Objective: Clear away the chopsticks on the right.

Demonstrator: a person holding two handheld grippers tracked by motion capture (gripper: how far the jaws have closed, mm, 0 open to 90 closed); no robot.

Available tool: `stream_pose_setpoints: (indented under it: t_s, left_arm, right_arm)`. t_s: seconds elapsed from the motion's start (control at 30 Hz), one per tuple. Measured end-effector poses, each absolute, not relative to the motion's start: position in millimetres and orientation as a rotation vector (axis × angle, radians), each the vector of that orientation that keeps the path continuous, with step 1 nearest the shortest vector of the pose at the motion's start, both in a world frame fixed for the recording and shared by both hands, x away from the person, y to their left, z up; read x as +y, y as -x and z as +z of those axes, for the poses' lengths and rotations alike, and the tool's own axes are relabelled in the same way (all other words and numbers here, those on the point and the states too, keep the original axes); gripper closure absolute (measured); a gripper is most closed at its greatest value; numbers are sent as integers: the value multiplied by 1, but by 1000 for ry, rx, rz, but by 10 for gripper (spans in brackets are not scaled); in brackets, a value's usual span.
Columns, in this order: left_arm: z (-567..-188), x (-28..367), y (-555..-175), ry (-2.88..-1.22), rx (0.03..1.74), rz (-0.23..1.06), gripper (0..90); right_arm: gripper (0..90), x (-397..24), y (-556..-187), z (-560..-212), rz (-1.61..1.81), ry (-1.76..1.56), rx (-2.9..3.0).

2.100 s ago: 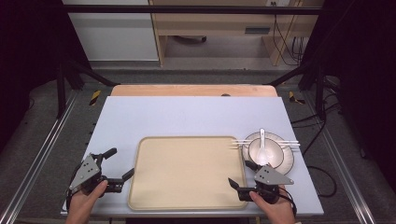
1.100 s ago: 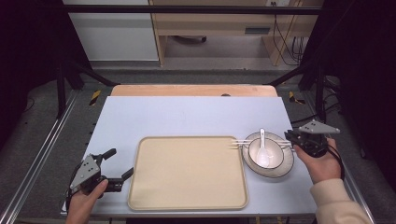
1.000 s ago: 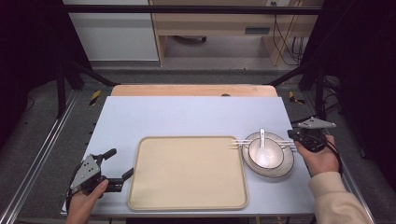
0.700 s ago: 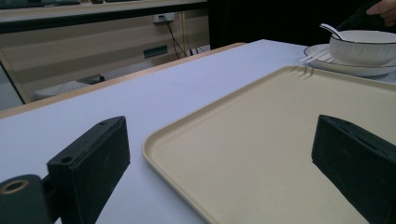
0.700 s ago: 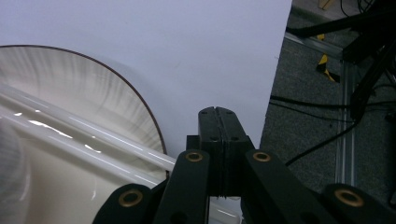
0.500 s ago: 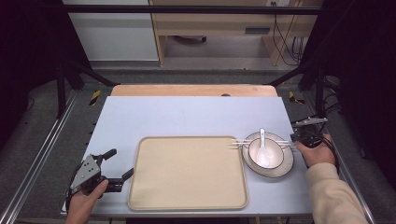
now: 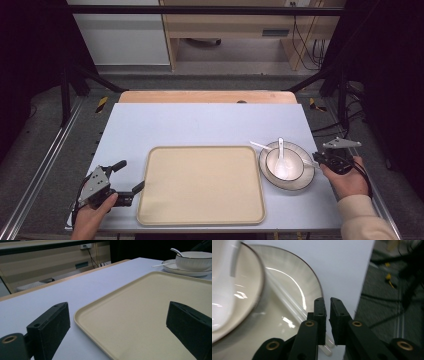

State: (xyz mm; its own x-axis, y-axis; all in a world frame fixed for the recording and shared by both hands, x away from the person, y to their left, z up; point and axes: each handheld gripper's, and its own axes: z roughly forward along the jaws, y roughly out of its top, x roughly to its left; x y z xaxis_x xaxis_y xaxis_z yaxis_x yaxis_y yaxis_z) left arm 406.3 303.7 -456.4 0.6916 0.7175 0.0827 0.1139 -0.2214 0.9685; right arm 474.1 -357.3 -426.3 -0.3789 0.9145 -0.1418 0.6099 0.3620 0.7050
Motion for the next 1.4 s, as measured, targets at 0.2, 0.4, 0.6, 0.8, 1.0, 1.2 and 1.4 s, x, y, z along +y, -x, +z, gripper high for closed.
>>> stream_pose_setpoints:
  t_s: [0.2, 0.4, 0.6, 0.8, 1.0, 1.2, 1.4]
  left_arm:
    - [-456, 304, -406, -1729, 669, 644, 48]
    - [-456, 304, -406, -1731, 668, 642, 49]
    - [-456, 304, -406, -1738, 668, 644, 51]
    - [-456, 304, -406, -1736, 667, 643, 52]
    - [-456, 304, -406, -1736, 667, 643, 54]
    - [-456, 303, -406, -1742, 666, 643, 54]
    - [-457, 303, -406, -1741, 666, 640, 54]
  right_arm:
    - [771, -348, -479, -426, 796, -1145, 2229]
    - [777, -346, -483, -432, 785, -1118, 2295]
    - [789, -348, -486, -435, 794, -1123, 2304]
    - [802, -353, -492, -435, 835, -1160, 2310]
    - [787, -355, -495, -432, 837, -1152, 2322]
    - [771, -356, -498, -433, 836, -1133, 2324]
    - [787, -354, -499, -437, 809, -1120, 2361]
